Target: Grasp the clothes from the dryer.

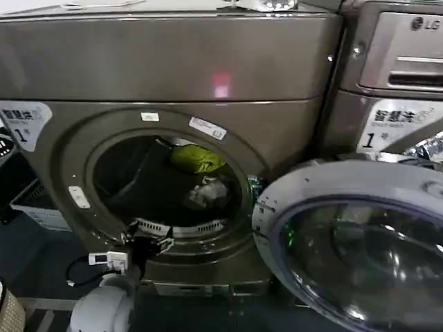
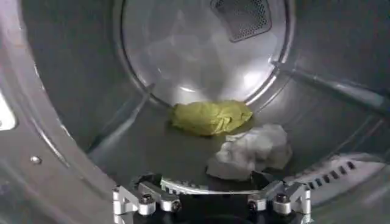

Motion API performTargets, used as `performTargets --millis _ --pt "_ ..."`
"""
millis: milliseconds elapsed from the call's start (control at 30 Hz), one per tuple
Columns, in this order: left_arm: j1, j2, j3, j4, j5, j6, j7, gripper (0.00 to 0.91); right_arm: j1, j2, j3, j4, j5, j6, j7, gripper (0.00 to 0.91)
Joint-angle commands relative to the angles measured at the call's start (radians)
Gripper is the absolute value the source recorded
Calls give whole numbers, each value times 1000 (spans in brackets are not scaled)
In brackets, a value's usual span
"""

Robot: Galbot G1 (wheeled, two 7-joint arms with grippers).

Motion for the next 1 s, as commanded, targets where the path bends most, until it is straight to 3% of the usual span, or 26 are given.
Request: performTargets --millis 33,500,1000 --pt "0 0 3 6 1 49 -2 907 1 1 -4 1 -4 -1 -3 907" --pt "-94 -18 43 98 49 49 -13 907 5 7 -24 5 -38 10 -4 907" --pt "-500 -61 41 580 106 23 -17 907 14 5 -57 14 -39 22 -5 907"
